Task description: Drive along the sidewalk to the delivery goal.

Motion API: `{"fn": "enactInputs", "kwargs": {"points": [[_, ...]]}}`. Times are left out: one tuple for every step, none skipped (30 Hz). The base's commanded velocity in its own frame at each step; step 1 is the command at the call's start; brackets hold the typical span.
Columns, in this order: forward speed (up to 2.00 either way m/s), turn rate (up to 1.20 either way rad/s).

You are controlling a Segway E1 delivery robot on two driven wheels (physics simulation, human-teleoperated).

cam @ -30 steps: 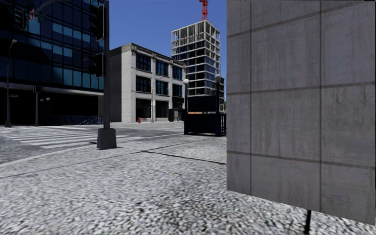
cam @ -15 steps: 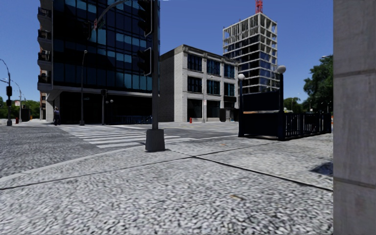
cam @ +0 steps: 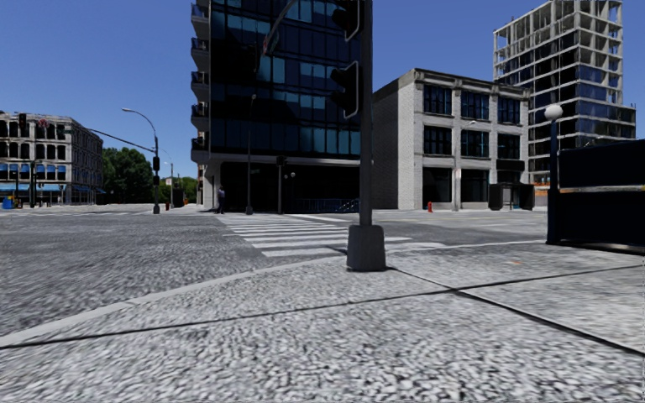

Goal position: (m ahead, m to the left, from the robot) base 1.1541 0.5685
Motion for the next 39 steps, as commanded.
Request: {"fn": "enactInputs", "kwargs": {"points": [[1.44, 0.70], [1.44, 0.70], [1.44, 0.70], [1.44, 0.70], [1.44, 0.70], [1.43, 0.70], [1.43, 0.70], [1.43, 0.70], [1.43, 0.70], [1.43, 0.70], [1.43, 0.70], [1.43, 0.70], [1.42, 0.70], [1.42, 0.70], [1.42, 0.70], [1.42, 0.70], [1.41, 0.70], [1.40, 0.69], [1.40, 0.69], [1.37, 0.63], [1.35, 0.61], [1.33, 0.55], [1.33, 0.55], [1.14, 0.00], [0.00, 0.00], [0.00, 0.00], [0.00, 0.00], [0.00, 0.00], [0.00, 0.00], [0.00, 0.00], [0.00, 0.00], [0.00, 0.00], [0.00, 0.00], [0.00, 0.00], [0.00, 0.00], [0.00, 0.00], [0.00, 0.00], [0.00, 0.00], [0.00, 0.00]]}}
